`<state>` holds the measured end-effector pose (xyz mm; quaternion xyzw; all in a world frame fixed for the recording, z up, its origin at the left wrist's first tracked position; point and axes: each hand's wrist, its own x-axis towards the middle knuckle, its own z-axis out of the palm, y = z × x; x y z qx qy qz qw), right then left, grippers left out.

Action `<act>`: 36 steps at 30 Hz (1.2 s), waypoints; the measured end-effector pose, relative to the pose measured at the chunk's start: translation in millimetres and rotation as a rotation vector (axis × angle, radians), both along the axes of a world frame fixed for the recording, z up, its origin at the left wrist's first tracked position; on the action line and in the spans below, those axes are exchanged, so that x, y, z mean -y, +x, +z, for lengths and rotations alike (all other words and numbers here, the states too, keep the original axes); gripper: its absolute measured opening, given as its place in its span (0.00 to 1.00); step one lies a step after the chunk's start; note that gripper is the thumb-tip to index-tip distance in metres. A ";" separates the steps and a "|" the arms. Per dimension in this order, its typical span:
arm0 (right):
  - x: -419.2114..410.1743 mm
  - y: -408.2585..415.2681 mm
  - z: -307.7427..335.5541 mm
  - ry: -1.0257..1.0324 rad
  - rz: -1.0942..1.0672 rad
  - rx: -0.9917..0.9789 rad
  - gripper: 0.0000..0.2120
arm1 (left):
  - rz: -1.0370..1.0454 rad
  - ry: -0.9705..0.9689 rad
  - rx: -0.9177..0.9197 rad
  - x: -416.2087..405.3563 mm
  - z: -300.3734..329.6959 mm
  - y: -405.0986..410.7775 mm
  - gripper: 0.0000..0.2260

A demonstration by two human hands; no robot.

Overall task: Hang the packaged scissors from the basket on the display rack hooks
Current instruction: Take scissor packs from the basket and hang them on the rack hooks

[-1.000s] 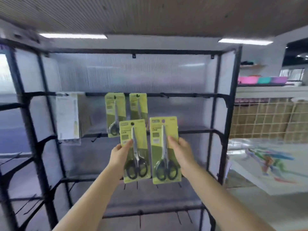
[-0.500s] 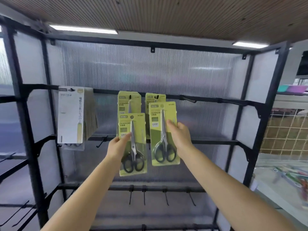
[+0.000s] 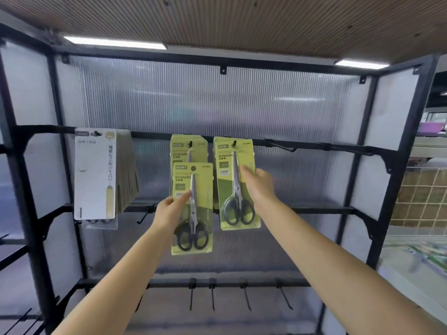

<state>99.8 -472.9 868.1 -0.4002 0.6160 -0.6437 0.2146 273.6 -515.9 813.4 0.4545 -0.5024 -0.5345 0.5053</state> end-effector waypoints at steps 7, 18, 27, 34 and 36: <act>35.8 -2.9 -5.6 0.031 -0.064 -0.139 0.14 | -0.022 -0.004 0.003 12.0 -4.8 2.7 0.16; 70.5 -23.8 -8.4 0.126 -0.114 -0.347 0.22 | -0.033 0.007 0.011 22.0 -14.3 12.7 0.10; 5.7 -24.5 6.1 -0.011 0.167 -0.588 0.17 | -0.139 -0.068 0.067 -3.8 -10.0 -13.9 0.11; -27.3 -28.9 14.4 0.017 0.247 -0.761 0.05 | -0.233 -0.166 0.023 -24.8 -3.3 -42.7 0.03; -30.9 -31.3 21.3 -0.007 0.233 -0.800 0.04 | -0.242 -0.181 0.013 -29.4 -2.1 -45.8 0.03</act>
